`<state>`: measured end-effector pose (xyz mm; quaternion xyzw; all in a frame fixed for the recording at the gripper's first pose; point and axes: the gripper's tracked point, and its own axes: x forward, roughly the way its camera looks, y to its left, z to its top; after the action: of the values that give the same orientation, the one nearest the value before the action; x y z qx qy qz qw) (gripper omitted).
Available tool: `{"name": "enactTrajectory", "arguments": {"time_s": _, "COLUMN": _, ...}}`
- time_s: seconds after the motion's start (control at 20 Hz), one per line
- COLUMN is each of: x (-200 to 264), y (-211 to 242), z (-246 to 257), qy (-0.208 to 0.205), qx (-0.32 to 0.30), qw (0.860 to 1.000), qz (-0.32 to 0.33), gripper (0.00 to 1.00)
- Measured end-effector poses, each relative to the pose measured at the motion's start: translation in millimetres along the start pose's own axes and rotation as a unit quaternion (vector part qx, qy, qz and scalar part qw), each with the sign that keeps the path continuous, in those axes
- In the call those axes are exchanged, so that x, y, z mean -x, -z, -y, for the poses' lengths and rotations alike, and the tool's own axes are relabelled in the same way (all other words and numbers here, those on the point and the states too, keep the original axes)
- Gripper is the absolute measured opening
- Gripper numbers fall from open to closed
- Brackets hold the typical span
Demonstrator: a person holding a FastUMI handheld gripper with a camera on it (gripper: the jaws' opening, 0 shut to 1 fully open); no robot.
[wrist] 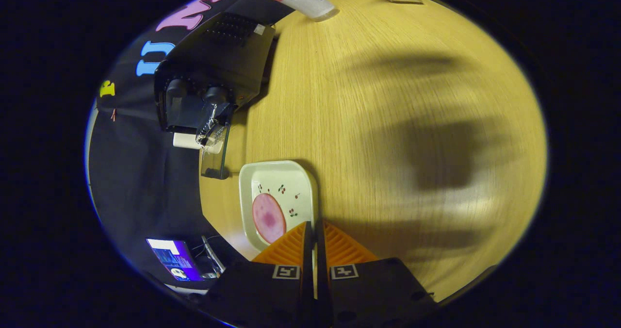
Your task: Open the toaster oven, put the food inside, and close the toaster oven door.
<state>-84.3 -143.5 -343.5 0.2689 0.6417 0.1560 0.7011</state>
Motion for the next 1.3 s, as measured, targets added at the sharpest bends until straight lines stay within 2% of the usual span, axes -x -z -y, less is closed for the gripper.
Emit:
{"name": "enactTrajectory", "arguments": {"time_s": 0.15, "x": 0, "y": 2, "z": 1, "qy": 0.013, "qx": -0.016, "qw": 1.000, "qz": -0.003, "gripper": 0.06}}
{"name": "enactTrajectory", "arguments": {"time_s": 0.35, "x": -3, "y": 11, "z": -4, "qy": 0.008, "qx": 0.007, "qw": 1.000, "qz": -0.011, "gripper": 0.06}}
{"name": "enactTrajectory", "arguments": {"time_s": 0.7, "x": 11, "y": -8, "z": -37, "qy": -0.072, "qx": -0.054, "qw": 0.994, "qz": 0.055, "gripper": 0.06}}
{"name": "enactTrajectory", "arguments": {"time_s": 0.95, "x": 17, "y": -15, "z": -50, "qy": -0.091, "qx": -0.076, "qw": 0.989, "qz": 0.083, "gripper": 0.06}}
{"name": "enactTrajectory", "arguments": {"time_s": 1.15, "x": 10, "y": -29, "z": -90, "qy": -0.123, "qx": -0.106, "qw": 0.980, "qz": 0.118, "gripper": 0.06}}
{"name": "enactTrajectory", "arguments": {"time_s": 1.3, "x": -1, "y": -40, "z": -117, "qy": -0.126, "qx": -0.131, "qw": 0.973, "qz": 0.141, "gripper": 0.06}}
